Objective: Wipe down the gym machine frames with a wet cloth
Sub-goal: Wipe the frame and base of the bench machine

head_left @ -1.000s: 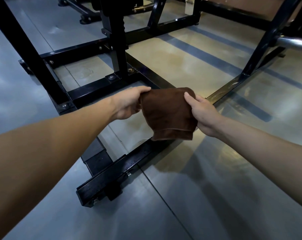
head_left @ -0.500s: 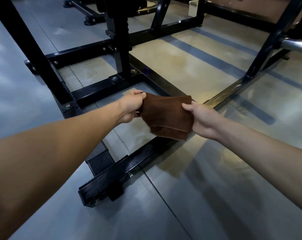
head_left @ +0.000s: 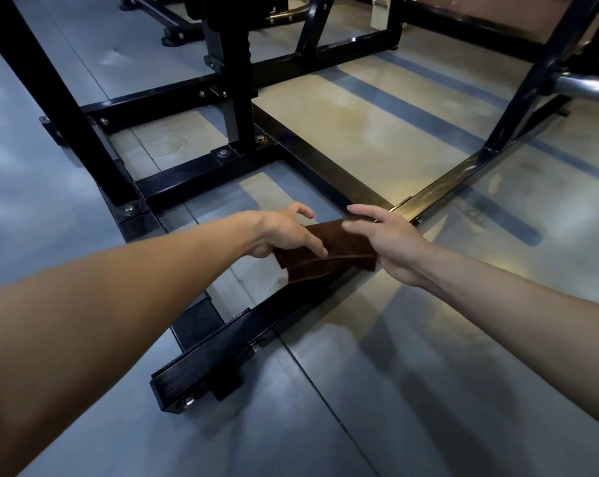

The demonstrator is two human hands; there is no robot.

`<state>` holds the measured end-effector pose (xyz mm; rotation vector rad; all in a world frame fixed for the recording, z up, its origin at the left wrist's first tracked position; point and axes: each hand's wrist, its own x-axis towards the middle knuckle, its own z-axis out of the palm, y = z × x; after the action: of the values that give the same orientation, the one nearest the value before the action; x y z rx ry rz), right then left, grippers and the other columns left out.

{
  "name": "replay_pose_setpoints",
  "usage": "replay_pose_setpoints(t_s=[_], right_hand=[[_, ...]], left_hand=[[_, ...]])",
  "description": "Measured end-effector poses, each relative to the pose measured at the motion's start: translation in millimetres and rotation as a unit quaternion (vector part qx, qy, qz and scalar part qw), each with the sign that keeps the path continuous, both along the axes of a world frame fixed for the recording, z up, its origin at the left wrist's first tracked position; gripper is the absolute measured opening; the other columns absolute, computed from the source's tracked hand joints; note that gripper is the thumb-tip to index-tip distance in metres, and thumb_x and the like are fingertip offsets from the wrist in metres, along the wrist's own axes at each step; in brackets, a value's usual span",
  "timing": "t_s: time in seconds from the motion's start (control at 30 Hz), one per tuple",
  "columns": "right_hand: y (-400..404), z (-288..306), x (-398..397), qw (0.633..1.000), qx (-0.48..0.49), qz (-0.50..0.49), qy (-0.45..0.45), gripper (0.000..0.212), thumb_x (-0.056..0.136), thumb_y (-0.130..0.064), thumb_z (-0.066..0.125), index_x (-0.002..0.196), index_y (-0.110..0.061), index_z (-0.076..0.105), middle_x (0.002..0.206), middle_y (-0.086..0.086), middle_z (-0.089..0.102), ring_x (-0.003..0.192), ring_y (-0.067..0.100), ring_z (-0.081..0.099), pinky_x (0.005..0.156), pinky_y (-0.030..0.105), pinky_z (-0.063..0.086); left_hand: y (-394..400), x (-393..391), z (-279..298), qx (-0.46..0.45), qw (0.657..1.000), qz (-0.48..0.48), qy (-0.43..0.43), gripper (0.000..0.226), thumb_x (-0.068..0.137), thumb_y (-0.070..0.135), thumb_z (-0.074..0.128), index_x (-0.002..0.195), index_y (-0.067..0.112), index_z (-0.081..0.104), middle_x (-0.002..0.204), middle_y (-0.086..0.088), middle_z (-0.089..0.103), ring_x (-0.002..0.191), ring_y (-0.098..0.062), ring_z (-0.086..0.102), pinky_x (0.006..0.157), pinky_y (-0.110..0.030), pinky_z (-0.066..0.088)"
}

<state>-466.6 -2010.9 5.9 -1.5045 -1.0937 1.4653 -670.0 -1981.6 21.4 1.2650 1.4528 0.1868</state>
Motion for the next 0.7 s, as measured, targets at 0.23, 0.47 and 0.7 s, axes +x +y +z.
replay_pose_setpoints(t_s=[0.23, 0.47, 0.7], right_hand=[[-6.2, 2.0, 6.9, 0.874, 0.158, 0.198, -0.414, 0.044, 0.092, -0.014, 0.072, 0.135, -0.024, 0.064, 0.128, 0.004, 0.061, 0.110, 0.018, 0.062, 0.092, 0.019, 0.043], [-4.1, 4.6, 12.5, 0.951, 0.082, 0.136, -0.266, 0.015, 0.095, -0.028, 0.068, 0.085, -0.021, 0.078, 0.085, -0.006, 0.070, 0.082, 0.012, 0.063, 0.075, 0.024, 0.047], [0.2, 7.6, 16.7, 0.999, -0.018, 0.027, -0.010, 0.017, 0.100, -0.028, 0.066, 0.099, -0.014, 0.075, 0.083, 0.003, 0.073, 0.073, 0.015, 0.069, 0.062, 0.029, 0.059]], left_hand=[[2.7, -4.5, -11.7, 0.113, 0.975, -0.131, 0.141, 0.048, 0.079, 0.014, 0.086, 0.113, 0.020, 0.053, 0.111, -0.008, 0.061, 0.096, -0.025, 0.065, 0.074, -0.035, 0.058], [8.7, -26.2, -4.4, 0.106, 0.987, -0.098, 0.074, 0.009, 0.090, 0.035, 0.077, 0.097, 0.030, 0.076, 0.108, -0.001, 0.069, 0.099, -0.020, 0.065, 0.090, -0.031, 0.053], [12.5, -22.9, 0.7, -0.001, 0.982, 0.109, -0.157, 0.040, 0.091, 0.028, 0.077, 0.125, 0.011, 0.067, 0.107, -0.006, 0.077, 0.095, -0.019, 0.074, 0.077, -0.032, 0.061]])
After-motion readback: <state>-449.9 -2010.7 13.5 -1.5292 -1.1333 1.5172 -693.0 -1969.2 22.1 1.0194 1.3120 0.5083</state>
